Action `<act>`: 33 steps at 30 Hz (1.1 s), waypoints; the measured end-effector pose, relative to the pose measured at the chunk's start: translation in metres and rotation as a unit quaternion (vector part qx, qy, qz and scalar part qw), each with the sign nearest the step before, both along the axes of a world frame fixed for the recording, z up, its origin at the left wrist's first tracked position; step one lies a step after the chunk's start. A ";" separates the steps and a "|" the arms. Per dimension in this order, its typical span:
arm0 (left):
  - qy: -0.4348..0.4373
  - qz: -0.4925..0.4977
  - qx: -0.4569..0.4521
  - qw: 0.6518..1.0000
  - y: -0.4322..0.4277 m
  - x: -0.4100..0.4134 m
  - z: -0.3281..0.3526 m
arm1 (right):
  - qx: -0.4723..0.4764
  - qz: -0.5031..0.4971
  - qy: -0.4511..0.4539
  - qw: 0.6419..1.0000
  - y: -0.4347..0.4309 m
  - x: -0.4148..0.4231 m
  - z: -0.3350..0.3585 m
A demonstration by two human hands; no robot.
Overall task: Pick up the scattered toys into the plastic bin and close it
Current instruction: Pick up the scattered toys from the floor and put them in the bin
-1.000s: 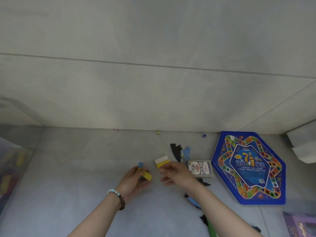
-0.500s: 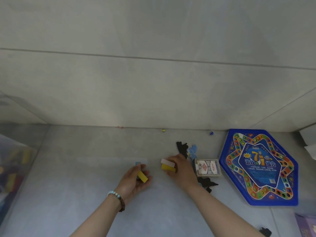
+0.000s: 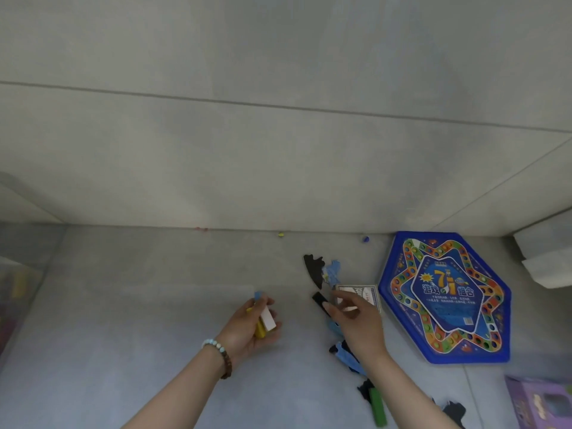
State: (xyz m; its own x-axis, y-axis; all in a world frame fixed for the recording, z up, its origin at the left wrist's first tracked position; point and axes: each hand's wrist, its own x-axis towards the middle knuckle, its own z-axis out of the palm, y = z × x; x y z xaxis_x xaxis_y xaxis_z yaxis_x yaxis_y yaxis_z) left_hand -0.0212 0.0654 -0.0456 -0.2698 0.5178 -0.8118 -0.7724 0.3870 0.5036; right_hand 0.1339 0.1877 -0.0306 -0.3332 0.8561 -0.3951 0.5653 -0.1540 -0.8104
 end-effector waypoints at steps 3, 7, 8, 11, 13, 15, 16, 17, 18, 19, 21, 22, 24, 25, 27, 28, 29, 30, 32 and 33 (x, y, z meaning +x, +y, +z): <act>0.019 -0.012 -0.015 1.000 0.001 0.005 0.002 | 0.115 0.011 -0.107 0.987 0.017 0.022 -0.006; 0.019 -0.045 -0.019 0.999 0.004 0.009 0.005 | 0.096 0.019 -0.190 0.977 0.033 0.022 -0.017; 0.018 -0.046 -0.019 0.999 0.006 0.010 0.005 | 0.087 0.027 -0.199 0.976 0.034 0.020 -0.020; 0.017 -0.041 -0.021 0.999 0.009 0.012 0.008 | 0.106 0.060 -0.254 0.960 0.032 0.012 -0.025; 0.020 -0.040 -0.023 0.999 0.010 0.011 0.011 | 0.109 0.063 -0.267 0.955 0.030 0.008 -0.024; 0.025 -0.036 -0.025 0.999 0.009 0.009 0.014 | 0.101 0.060 -0.260 0.958 0.030 0.006 -0.021; 0.026 -0.034 -0.024 0.999 0.008 0.008 0.016 | 0.091 0.058 -0.253 0.961 0.031 0.005 -0.018; 0.026 -0.032 -0.023 0.999 0.007 0.006 0.020 | 0.072 0.051 -0.236 0.968 0.034 0.005 -0.014; 0.029 -0.030 -0.023 0.999 0.005 0.003 0.025 | 0.048 0.039 -0.213 0.975 0.036 0.004 -0.008; 0.034 -0.029 -0.023 0.999 0.003 -0.001 0.030 | 0.033 0.030 -0.189 0.981 0.038 0.003 -0.002; 0.049 -0.025 -0.020 0.998 -0.005 -0.012 0.046 | 0.030 0.042 -0.158 0.986 0.037 -0.003 0.020; 0.056 -0.021 -0.013 0.998 -0.009 -0.018 0.056 | 0.025 0.058 -0.139 0.988 0.037 -0.009 0.033; 0.076 -0.007 0.002 0.997 -0.019 -0.034 0.081 | 0.014 0.093 -0.083 0.992 0.029 -0.026 0.070; 0.083 0.005 0.010 0.996 -0.025 -0.041 0.096 | 0.008 0.119 -0.054 0.991 0.020 -0.038 0.090; 0.085 0.041 0.032 0.995 -0.044 -0.055 0.130 | 0.014 0.193 -0.029 0.981 -0.010 -0.066 0.134; 0.079 0.058 0.044 0.994 -0.057 -0.062 0.146 | 0.022 0.231 -0.023 0.972 -0.027 -0.083 0.150; 0.070 0.066 0.055 0.994 -0.072 -0.069 0.161 | 0.028 0.266 -0.017 0.963 -0.047 -0.100 0.165; 0.062 0.065 0.067 0.994 -0.089 -0.078 0.176 | 0.028 0.302 -0.015 0.953 -0.068 -0.118 0.179; 0.056 0.056 0.090 0.993 -0.131 -0.097 0.201 | 0.024 0.376 0.004 0.926 -0.115 -0.156 0.204; 0.062 0.058 0.096 0.992 -0.155 -0.108 0.214 | 0.021 0.406 0.010 0.913 -0.139 -0.173 0.214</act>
State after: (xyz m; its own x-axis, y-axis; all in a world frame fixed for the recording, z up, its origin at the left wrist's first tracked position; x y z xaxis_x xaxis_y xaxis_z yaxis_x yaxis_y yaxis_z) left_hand -0.1295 -0.0894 0.1681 -0.4279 0.6198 -0.6579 -0.7333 0.1875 0.6536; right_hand -0.0396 0.0486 0.1836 -0.8720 0.3371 -0.3550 0.4645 0.3408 -0.8174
